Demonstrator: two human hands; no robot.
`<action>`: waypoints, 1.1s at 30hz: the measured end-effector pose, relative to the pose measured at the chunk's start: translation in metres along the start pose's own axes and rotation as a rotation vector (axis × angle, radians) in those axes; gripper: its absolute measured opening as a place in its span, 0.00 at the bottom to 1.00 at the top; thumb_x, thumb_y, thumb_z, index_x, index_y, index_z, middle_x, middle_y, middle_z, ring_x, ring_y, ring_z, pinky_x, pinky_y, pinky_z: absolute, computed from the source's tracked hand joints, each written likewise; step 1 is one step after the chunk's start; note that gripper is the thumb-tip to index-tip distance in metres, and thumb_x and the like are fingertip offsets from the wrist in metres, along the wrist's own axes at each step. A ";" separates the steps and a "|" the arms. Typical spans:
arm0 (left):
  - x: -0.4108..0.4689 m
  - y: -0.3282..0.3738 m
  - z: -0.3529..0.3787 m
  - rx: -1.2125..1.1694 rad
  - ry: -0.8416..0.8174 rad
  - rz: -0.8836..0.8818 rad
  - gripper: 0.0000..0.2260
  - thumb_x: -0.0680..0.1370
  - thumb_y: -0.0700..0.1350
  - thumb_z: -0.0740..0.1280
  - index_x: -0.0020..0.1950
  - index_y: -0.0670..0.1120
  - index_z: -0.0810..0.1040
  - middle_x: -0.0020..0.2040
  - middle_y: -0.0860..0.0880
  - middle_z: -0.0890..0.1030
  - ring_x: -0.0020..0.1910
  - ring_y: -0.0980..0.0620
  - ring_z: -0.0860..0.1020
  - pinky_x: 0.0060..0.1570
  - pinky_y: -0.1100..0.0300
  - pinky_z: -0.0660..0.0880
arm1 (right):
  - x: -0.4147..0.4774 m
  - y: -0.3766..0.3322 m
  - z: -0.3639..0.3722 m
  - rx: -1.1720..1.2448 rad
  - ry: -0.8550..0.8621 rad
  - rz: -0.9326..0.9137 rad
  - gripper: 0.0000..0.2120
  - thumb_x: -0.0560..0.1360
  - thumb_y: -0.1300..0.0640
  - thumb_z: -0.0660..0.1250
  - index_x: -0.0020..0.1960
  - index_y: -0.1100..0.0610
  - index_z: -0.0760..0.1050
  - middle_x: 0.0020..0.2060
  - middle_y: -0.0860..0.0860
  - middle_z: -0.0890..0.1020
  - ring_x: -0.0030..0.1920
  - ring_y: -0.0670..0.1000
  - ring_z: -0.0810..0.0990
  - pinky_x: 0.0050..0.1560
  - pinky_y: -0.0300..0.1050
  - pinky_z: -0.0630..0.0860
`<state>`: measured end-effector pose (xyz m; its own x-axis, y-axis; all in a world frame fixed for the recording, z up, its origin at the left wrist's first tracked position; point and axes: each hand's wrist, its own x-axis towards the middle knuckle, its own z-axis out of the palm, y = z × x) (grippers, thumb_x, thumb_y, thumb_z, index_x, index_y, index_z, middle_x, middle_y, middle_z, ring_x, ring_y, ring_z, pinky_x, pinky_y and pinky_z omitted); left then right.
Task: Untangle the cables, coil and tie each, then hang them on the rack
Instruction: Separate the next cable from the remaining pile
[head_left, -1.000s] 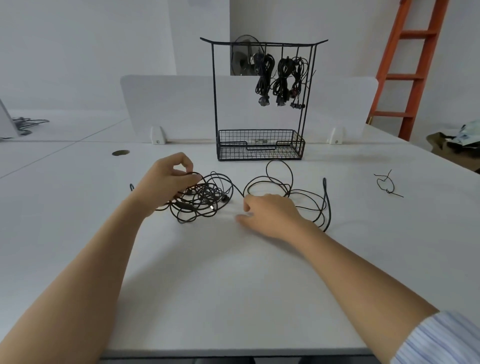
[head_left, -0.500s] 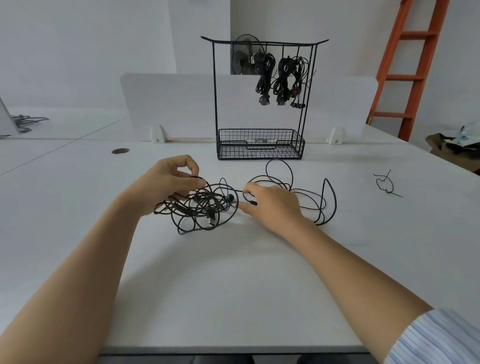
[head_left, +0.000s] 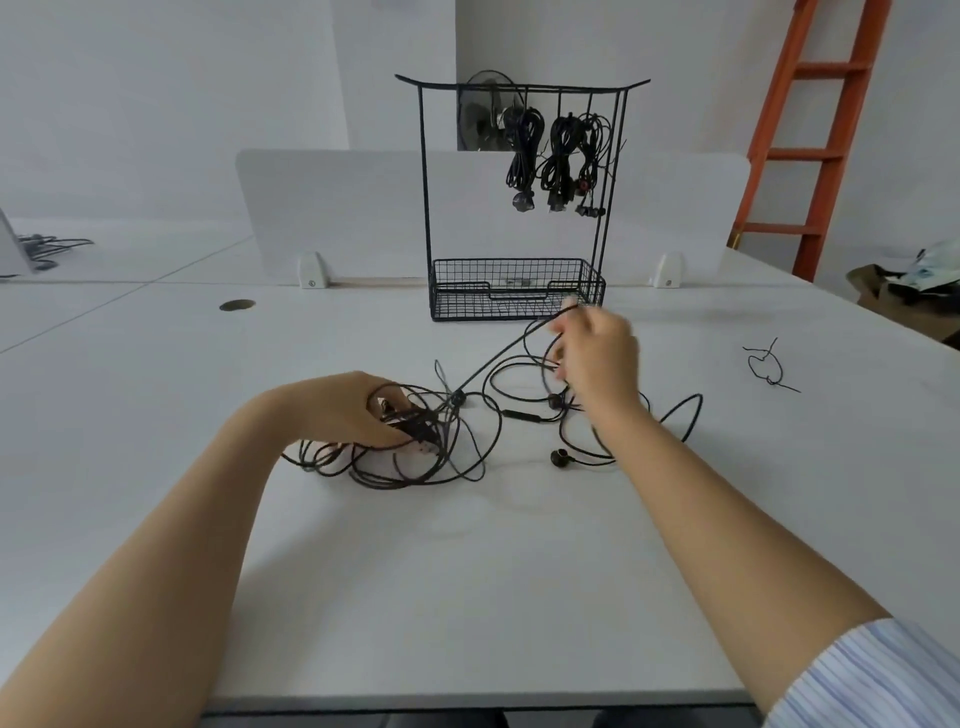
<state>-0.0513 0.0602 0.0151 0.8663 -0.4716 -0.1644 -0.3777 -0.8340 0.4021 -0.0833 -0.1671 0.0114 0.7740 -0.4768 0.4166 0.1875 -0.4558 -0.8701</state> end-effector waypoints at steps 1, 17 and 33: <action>0.000 0.000 -0.001 0.014 0.037 -0.013 0.16 0.64 0.60 0.68 0.44 0.51 0.78 0.37 0.51 0.78 0.34 0.53 0.72 0.37 0.64 0.68 | 0.006 -0.002 -0.007 0.179 0.075 0.071 0.18 0.80 0.53 0.55 0.33 0.56 0.71 0.28 0.52 0.75 0.27 0.52 0.73 0.27 0.40 0.70; -0.009 -0.047 -0.037 -1.709 0.634 -0.377 0.13 0.79 0.42 0.53 0.36 0.49 0.69 0.22 0.56 0.76 0.32 0.55 0.77 0.38 0.62 0.69 | 0.039 0.001 -0.073 1.501 0.184 0.430 0.20 0.80 0.53 0.44 0.36 0.56 0.68 0.19 0.50 0.70 0.16 0.46 0.64 0.22 0.30 0.63; 0.014 -0.014 -0.003 -0.096 0.882 -0.233 0.30 0.75 0.50 0.67 0.73 0.41 0.60 0.71 0.40 0.62 0.69 0.40 0.62 0.64 0.48 0.63 | -0.017 -0.009 -0.007 -1.066 -0.747 -0.189 0.20 0.75 0.40 0.59 0.53 0.57 0.71 0.54 0.55 0.72 0.51 0.58 0.74 0.46 0.46 0.68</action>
<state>-0.0328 0.0663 0.0100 0.8675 0.1284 0.4806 -0.1672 -0.8346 0.5248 -0.1024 -0.1601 0.0135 0.9989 0.0299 -0.0365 0.0286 -0.9989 -0.0377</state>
